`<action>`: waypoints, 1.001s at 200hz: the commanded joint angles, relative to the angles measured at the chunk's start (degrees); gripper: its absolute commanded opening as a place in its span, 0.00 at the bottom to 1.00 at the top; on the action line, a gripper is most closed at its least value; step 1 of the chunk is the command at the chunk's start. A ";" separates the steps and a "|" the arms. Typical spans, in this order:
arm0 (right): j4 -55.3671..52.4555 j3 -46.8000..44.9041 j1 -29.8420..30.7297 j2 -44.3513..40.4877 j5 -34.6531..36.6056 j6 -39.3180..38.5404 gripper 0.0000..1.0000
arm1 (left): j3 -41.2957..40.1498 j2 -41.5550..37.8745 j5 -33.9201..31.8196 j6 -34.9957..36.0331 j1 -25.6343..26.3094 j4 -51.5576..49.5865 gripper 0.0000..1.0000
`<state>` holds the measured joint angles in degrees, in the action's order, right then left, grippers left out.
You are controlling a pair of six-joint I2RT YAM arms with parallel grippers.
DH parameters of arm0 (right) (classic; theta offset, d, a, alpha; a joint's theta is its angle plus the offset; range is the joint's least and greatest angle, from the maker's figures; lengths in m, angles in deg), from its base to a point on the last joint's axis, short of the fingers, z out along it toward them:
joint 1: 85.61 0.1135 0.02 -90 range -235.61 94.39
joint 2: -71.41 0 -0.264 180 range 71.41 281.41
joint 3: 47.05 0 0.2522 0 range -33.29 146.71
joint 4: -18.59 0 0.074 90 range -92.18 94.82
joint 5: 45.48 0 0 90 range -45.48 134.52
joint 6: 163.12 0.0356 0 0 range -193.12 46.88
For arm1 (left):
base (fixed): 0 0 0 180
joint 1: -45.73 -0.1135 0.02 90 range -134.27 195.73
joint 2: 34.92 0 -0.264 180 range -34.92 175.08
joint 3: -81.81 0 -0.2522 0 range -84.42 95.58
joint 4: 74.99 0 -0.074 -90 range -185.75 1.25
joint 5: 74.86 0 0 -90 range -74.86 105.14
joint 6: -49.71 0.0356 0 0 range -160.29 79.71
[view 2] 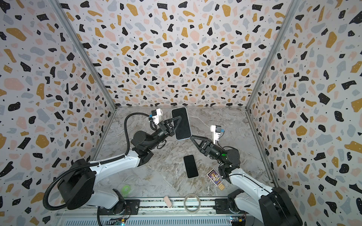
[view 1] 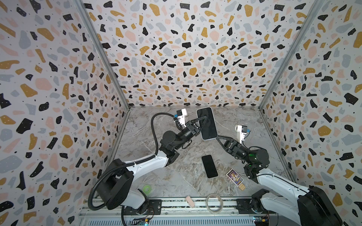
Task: Take the phone out of the phone case
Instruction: Remove the phone case from the phone.
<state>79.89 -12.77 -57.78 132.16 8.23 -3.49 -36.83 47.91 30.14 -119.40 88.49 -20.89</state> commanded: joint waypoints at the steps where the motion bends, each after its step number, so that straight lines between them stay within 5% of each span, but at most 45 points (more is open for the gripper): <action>1: 0.40 1.53 0.17 0.83 0.83 0.69 0.32 | 0.77 -0.56 2.58 -1.06 1.42 7.49 0.00; 108: 4.85 2.35 0.15 3.31 0.19 3.27 0.26 | -0.75 0.01 1.91 2.07 2.06 3.15 0.00; 200: 10.44 -1.88 0.12 3.67 0.33 7.92 0.00 | -2.11 2.50 1.43 3.10 2.19 1.32 0.00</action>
<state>85.16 -13.67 -57.69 136.55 8.19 2.95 -38.03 49.46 30.64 -117.17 90.17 -23.32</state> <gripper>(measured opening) 0.129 0.122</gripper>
